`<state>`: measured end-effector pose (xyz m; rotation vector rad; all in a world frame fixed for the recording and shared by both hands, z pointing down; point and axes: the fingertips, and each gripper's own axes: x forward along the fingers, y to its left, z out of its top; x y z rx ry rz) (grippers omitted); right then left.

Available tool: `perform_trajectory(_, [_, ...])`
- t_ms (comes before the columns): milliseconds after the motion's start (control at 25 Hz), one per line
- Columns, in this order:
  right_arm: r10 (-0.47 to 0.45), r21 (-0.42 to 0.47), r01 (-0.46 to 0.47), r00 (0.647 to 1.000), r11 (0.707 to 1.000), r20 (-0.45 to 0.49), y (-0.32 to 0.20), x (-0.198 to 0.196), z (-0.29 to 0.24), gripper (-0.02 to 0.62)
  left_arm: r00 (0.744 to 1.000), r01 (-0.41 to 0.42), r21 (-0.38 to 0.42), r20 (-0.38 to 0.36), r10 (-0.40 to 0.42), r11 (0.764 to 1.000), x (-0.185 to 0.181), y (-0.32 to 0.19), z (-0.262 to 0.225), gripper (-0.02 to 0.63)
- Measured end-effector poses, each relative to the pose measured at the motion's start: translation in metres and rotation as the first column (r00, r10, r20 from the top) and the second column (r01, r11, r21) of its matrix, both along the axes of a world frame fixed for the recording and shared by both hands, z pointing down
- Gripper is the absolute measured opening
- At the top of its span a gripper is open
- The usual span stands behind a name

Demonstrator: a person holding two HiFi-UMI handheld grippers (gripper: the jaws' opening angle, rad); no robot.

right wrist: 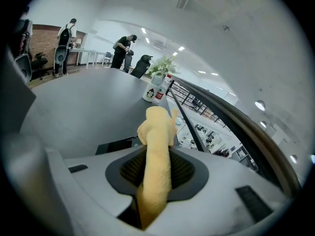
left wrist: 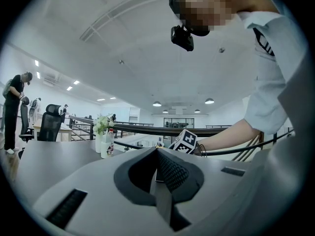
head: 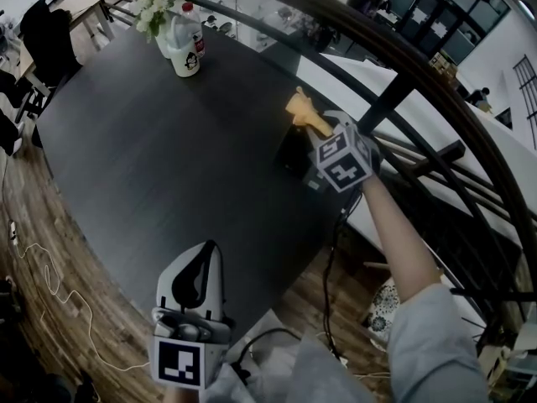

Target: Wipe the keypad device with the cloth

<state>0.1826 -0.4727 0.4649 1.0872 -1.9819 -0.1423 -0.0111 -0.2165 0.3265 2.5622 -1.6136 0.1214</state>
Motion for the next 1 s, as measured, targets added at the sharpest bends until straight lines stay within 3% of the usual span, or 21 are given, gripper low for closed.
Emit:
perform_trajectory(600, [0.173, 0.025, -0.177, 0.977, 0.984, 0.123, 0.025, 0.048, -0.003, 0.104, 0.998, -0.056, -0.006, 0.004, 0.056, 0.998, 0.012, 0.001, 0.002, 0.006])
perform_trajectory(1000, [0.390, 0.026, -0.423, 0.856, 0.906, 0.340, 0.047, 0.089, 0.000, 0.104, 0.997, -0.083, -0.009, -0.001, 0.083, 0.996, 0.015, 0.002, 0.003, 0.007])
